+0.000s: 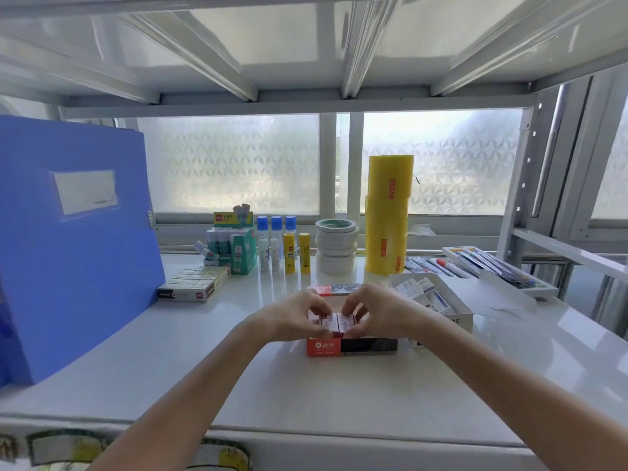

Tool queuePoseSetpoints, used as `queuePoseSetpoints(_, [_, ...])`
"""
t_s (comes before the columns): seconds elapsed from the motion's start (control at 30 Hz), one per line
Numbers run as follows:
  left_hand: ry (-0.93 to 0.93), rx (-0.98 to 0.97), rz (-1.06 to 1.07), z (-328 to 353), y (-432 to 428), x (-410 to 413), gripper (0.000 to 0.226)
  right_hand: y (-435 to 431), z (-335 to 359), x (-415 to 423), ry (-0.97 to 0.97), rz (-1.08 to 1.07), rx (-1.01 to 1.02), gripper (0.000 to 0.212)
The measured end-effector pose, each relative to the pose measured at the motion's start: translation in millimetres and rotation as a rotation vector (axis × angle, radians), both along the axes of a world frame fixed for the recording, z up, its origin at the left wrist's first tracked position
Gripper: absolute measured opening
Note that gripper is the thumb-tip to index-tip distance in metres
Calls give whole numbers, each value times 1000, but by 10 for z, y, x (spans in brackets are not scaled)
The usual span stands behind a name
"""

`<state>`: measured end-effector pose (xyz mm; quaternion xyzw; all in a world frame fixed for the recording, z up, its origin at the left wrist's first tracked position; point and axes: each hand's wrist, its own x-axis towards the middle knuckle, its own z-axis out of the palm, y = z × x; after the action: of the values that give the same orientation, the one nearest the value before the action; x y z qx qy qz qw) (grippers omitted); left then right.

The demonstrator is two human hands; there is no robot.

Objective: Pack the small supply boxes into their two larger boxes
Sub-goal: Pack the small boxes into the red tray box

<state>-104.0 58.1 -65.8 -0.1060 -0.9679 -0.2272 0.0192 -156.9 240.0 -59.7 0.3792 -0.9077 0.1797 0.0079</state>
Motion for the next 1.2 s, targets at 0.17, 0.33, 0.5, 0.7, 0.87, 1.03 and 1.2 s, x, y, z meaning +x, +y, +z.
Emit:
queuePoseSetpoints(0.17, [6,29,5,-27,-7,-8,51,5,1,6,11,8,8,43])
queuePoseSetpoints(0.33, [21,40,13,-37,-10,-5,51,1,-19,-2,45,12,15,42])
queuePoseSetpoints(0.5, [7,32,11,-32,-10,1,50,-4,-22,-8,58,10,29,41])
queuePoseSetpoints(0.7, [-27,32,5,-13,15,5,51,0,-32,2,58,2,24,40])
queuePoseSetpoints(0.87, [-47,37,9,-14,13,-5,53,2,-30,1,74,1,36,41])
queuePoseSetpoints(1.03, [-60,57,23,0,23,5,65,46,-9,39,86,15,-27,43])
queuePoseSetpoints(1.2, [-29,-17,53,35,-7,37,72,129,-27,281,94,102,-157,19])
